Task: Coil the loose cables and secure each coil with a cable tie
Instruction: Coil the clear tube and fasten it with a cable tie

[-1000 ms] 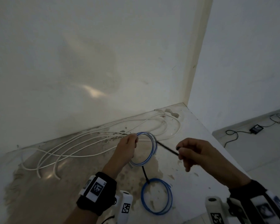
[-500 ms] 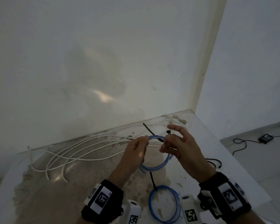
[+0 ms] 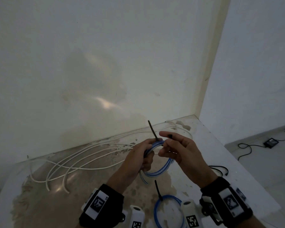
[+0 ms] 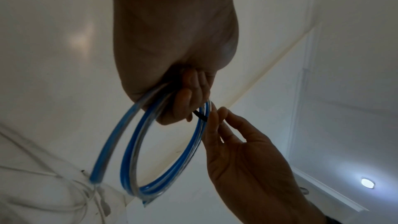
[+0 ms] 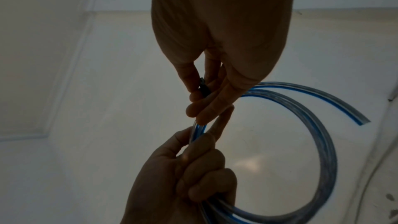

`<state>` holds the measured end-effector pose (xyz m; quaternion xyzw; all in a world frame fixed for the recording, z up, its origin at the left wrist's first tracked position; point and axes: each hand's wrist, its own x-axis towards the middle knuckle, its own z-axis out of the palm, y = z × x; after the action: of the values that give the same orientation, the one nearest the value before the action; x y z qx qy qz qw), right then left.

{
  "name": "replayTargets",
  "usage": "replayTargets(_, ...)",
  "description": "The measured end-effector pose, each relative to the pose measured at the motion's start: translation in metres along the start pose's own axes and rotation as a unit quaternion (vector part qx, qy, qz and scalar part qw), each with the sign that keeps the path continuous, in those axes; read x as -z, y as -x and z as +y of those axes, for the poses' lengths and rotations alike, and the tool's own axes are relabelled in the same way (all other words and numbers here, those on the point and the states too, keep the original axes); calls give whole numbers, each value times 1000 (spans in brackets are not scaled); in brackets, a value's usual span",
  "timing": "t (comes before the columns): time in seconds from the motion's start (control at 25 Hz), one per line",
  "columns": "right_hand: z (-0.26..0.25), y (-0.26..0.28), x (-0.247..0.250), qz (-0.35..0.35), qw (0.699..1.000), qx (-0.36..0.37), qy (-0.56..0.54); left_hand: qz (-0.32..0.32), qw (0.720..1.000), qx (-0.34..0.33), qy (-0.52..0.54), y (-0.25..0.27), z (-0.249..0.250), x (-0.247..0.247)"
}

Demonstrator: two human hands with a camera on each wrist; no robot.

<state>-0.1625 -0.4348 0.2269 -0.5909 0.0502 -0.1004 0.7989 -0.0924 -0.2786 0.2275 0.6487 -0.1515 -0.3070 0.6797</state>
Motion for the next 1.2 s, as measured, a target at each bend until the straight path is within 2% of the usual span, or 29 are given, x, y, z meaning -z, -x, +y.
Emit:
replayTargets(0.12,-4,-1,-3,18,998,44,40,10,1000,-26,12,-3,6,-3)
replayTargets(0.2,-3,-2,-2,42,986,89,134,23,998,-43,27,-4,7,-2)
replayTargets(0.28,3,-3,4,76,942,144,294,34,997,-57,38,-6,7,0)
replayTargets(0.36,5,-3,7,98,905,183,371,39,996,-65,49,-6,8,2)
replayTargets(0.64,1,-4,3,122,932,194,279,62,992,-103,47,-5,6,2)
replayTargets(0.8,3,-4,1,150,918,205,305,93,983,-148,-49,-7,1,1)
replayTargets(1.0,8,-2,0,143,911,203,330,102,945,-195,-241,-3,-1,3)
replayTargets(1.2,18,-1,-5,152,909,199,334,99,927,-214,-293,2,3,3)
